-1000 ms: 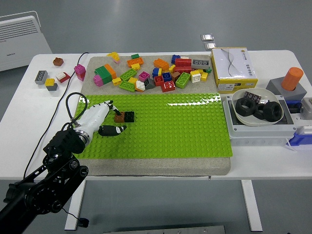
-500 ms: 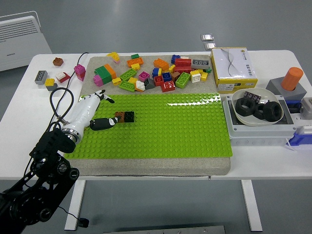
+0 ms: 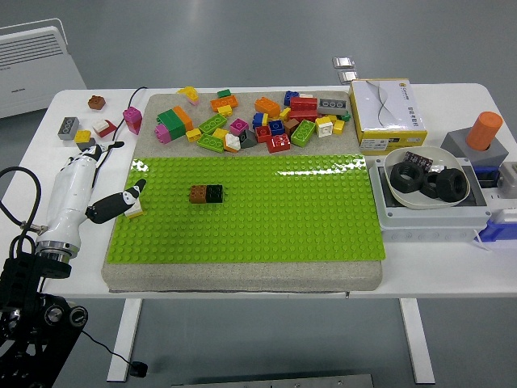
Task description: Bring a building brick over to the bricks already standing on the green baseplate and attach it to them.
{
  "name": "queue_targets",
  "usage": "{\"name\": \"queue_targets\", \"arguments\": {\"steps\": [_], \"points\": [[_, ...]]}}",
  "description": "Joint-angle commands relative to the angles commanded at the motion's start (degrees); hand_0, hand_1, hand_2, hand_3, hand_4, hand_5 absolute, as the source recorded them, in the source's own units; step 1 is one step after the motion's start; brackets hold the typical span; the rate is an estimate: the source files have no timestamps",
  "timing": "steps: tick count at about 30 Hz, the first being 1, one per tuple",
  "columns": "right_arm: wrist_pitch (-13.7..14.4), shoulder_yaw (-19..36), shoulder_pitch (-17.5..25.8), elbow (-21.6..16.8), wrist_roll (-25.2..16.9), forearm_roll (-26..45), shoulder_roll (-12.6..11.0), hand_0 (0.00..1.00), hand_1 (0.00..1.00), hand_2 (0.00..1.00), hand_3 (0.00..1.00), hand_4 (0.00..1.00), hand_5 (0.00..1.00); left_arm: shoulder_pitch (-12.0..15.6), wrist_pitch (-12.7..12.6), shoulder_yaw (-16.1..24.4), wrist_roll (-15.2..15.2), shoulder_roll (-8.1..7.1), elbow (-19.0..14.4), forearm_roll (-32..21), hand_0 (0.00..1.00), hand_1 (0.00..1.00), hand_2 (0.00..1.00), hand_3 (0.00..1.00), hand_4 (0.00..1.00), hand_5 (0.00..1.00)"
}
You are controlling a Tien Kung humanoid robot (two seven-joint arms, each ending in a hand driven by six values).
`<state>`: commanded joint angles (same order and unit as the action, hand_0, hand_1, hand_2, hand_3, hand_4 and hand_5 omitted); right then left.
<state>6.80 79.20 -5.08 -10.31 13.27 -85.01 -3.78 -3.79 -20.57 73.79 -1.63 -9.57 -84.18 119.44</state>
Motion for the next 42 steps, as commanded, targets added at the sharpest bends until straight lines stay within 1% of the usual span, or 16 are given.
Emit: {"name": "queue_targets", "arguments": {"steps": [5, 10, 11, 15, 16, 17, 21, 22, 27, 28, 33, 34, 39, 40, 42], "points": [[-0.19, 0.94, -0.28, 0.00, 0.09, -1.56, 0.04, 0.516, 0.598, 0.756, 0.843, 0.998, 0.998, 0.22, -0.24, 0.39, 0.29, 0.30, 0.18, -0.26, 0.899, 0.796, 0.791, 0.772, 0.767, 0.254], [-0.49, 1.97, -0.34, 0.00, 0.16, -2.78, 0.06, 0.516, 0.598, 0.755, 0.846, 0.998, 0.998, 0.72, -0.23, 1.96, 0.70, -0.16, 0.10, -0.68, 0.899, 0.798, 0.795, 0.767, 0.768, 0.255], [-0.49, 1.68, -0.32, 0.00, 0.16, -2.51, 0.08, 0.516, 0.598, 0.755, 0.846, 0.998, 0.998, 0.85, -0.33, 2.27, 0.90, -0.25, 0.10, -0.89, 0.899, 0.798, 0.795, 0.767, 0.768, 0.255], [0.56, -3.48, -0.31, 0.00, -0.06, 2.64, 0.14, 0.516, 0.598, 0.755, 0.846, 0.998, 0.998, 1.35, -1.05, 3.18, 2.33, -0.54, 0.27, -2.10, 0.899, 0.798, 0.795, 0.767, 0.768, 0.255], [0.70, -4.80, -0.30, 0.00, -0.10, 3.94, 0.16, 0.516, 0.626, 0.778, 0.865, 0.998, 0.998, 1.46, -1.28, 3.34, 2.73, -0.60, 0.33, -2.41, 0.898, 0.789, 0.787, 0.737, 0.732, 0.220], [0.75, -5.71, -0.29, 0.00, -0.10, 4.72, 0.21, 0.516, 0.626, 0.778, 0.865, 0.998, 0.998, 1.59, -1.48, 3.50, 3.06, -0.65, 0.39, -2.65, 0.898, 0.789, 0.787, 0.737, 0.732, 0.220], [0.71, -5.93, 0.01, 0.00, 0.12, 4.71, 0.50, 0.516, 0.626, 0.778, 0.865, 0.998, 0.998, 1.97, -1.94, 4.10, 3.75, -0.98, 0.69, -3.13, 0.898, 0.789, 0.787, 0.737, 0.732, 0.220], [0.70, -5.72, 0.16, 0.00, 0.20, 4.56, 0.60, 0.516, 0.625, 0.785, 0.865, 0.996, 0.998, 1.99, -2.02, 4.25, 3.84, -1.12, 0.78, -3.18, 0.888, 0.696, 0.744, 0.724, 0.723, 0.219], [0.53, -2.84, 0.65, 0.00, 0.64, 1.39, 1.24, 0.516, 0.625, 0.785, 0.865, 0.996, 0.998, 1.99, -2.32, 5.13, 4.25, -1.85, 1.04, -3.39, 0.888, 0.696, 0.744, 0.724, 0.723, 0.219], [0.50, -2.49, 0.68, 0.00, 0.69, 0.90, 1.35, 0.516, 0.623, 0.776, 0.855, 0.990, 0.998, 2.03, -2.41, 5.30, 4.38, -1.97, 1.07, -3.47, 0.839, 0.568, 0.696, 0.715, 0.711, 0.200], [0.32, -1.78, 0.56, 0.00, 0.62, -0.90, 1.83, 0.516, 0.623, 0.776, 0.855, 0.990, 0.998, 2.65, -3.06, 6.43, 5.48, -2.53, 1.65, -4.16, 0.839, 0.568, 0.696, 0.715, 0.711, 0.200], [0.25, -1.56, 0.53, 0.00, 0.61, -1.31, 1.90, 0.516, 0.624, 0.770, 0.846, 0.987, 0.998, 2.77, -3.27, 6.58, 5.77, -2.59, 1.79, -4.36, 0.583, 0.291, 0.469, 0.714, 0.678, 0.200], [-0.08, -0.53, 0.60, 0.00, 0.61, -3.02, 2.21, 0.516, 0.624, 0.770, 0.846, 0.987, 0.998, 3.41, -4.21, 7.44, 7.13, -2.77, 2.42, -6.10, 0.583, 0.291, 0.469, 0.714, 0.678, 0.200], [-0.10, -0.50, 0.64, 0.00, 0.60, -3.09, 2.23, 0.516, 0.629, 0.771, 0.845, 0.985, 0.998, 3.50, -4.27, 7.57, 7.22, -2.77, 2.48, -6.36, 0.543, 0.223, 0.284, 0.596, 0.749, 0.210], [-0.13, -0.47, 0.71, 0.00, 0.56, -3.09, 2.24, 0.516, 0.629, 0.771, 0.845, 0.985, 0.998, 3.68, -4.44, 7.80, 7.43, -2.76, 2.46, -6.73, 0.543, 0.223, 0.284, 0.596, 0.749, 0.210]]}}
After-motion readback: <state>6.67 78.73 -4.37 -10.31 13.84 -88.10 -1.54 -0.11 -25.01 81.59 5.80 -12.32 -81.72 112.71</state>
